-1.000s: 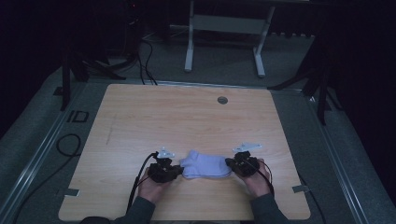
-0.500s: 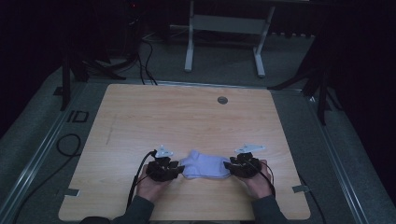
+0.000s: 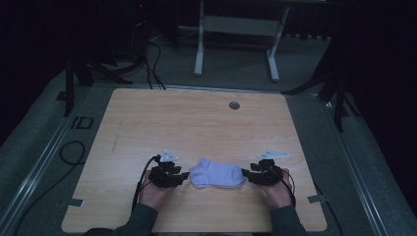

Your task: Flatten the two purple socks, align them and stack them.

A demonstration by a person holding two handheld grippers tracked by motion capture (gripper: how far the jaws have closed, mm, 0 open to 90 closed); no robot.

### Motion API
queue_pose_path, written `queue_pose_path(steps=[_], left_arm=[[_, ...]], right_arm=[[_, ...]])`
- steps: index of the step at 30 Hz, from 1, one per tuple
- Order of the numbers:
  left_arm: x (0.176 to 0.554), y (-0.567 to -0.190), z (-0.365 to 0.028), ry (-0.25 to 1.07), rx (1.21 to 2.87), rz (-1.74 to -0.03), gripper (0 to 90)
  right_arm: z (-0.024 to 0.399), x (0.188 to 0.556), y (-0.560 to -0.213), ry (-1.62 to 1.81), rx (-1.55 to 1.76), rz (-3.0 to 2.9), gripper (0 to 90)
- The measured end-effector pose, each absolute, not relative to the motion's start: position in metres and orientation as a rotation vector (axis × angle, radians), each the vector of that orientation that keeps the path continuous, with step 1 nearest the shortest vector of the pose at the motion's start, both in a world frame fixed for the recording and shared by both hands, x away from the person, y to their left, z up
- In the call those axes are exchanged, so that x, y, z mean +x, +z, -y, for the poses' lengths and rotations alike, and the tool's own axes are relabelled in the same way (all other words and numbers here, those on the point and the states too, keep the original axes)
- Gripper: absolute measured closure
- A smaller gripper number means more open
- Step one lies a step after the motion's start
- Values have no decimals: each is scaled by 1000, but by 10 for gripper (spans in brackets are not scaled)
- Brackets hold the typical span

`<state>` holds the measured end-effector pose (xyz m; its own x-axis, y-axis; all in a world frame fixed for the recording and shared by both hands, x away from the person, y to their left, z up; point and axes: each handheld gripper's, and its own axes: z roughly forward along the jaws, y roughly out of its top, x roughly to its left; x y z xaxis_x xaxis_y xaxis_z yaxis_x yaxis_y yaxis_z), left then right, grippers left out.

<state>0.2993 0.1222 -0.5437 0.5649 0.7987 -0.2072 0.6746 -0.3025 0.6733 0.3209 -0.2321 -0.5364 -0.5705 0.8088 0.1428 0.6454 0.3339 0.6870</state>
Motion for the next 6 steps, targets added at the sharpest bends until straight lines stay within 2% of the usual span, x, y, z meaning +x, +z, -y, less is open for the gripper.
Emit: queue_pose_path(steps=[6], left_arm=[[302,-544,-128,272,2067,-1202,563]], right_arm=[[239,323,-538,1064,1340,-2358,498]])
